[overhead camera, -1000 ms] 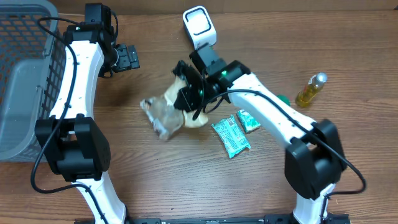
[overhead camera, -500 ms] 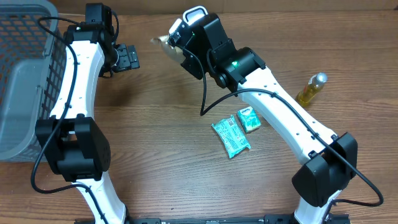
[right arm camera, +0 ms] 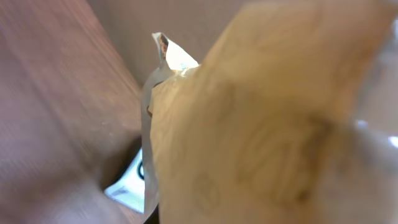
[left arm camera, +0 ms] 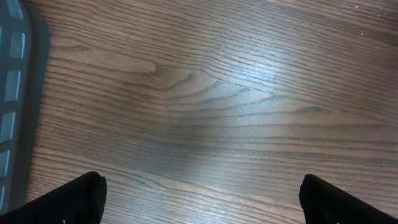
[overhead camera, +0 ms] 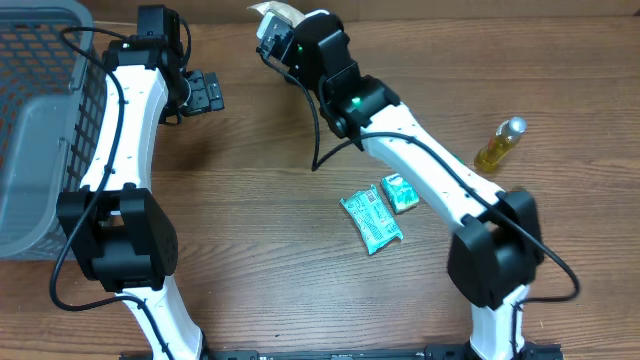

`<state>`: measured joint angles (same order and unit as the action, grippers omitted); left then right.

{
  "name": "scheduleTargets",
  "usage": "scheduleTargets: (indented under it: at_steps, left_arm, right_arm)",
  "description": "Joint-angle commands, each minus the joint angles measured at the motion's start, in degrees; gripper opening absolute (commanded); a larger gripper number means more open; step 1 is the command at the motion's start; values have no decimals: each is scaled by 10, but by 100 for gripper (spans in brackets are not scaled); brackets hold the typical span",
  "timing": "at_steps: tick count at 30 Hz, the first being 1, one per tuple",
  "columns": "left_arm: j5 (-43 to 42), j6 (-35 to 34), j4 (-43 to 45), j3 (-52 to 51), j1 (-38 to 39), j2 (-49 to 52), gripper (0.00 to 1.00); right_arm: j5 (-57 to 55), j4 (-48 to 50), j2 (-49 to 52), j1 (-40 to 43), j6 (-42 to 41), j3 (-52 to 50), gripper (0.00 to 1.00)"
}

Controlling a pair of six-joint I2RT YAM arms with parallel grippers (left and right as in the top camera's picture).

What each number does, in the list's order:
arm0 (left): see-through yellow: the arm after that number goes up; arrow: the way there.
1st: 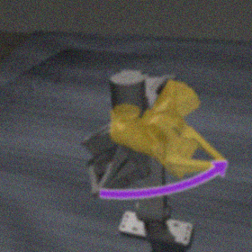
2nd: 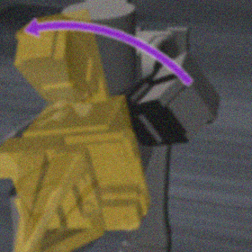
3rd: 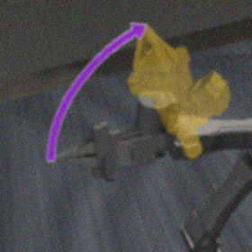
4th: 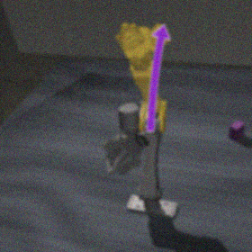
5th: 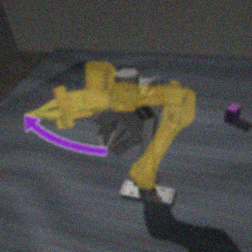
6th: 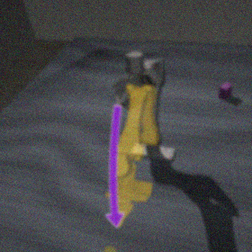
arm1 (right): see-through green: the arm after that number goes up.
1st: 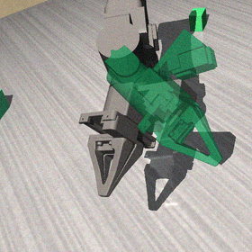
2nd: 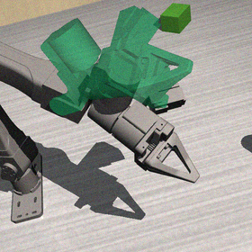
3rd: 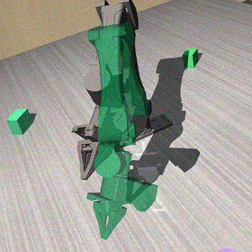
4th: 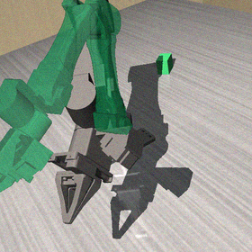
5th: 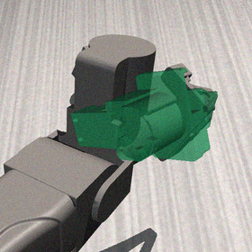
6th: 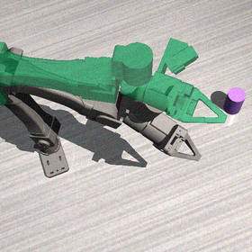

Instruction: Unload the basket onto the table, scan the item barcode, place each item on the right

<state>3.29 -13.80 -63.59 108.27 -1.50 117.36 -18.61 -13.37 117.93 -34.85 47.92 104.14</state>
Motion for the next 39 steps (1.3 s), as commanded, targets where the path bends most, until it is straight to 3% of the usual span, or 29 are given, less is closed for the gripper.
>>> scheduleTargets:
  at_steps: [1,8,30,35,39]
  left_arm:
    - [5,-4,0,5,4,0,100]
    - [5,-4,0,5,5,0,100]
    - [5,-4,0,5,5,0,100]
    - [5,-4,0,5,4,0,99]
    - [5,-4,0,5,4,0,100]
  right_arm:
    - [-46,52,33,9,47,9,4]
    - [-47,118,64,28,47,9,4]
    - [-17,151,118,44,27,9,4]
    - [-23,137,99,45,13,9,4]
    - [-21,112,58,45,-54,9,4]
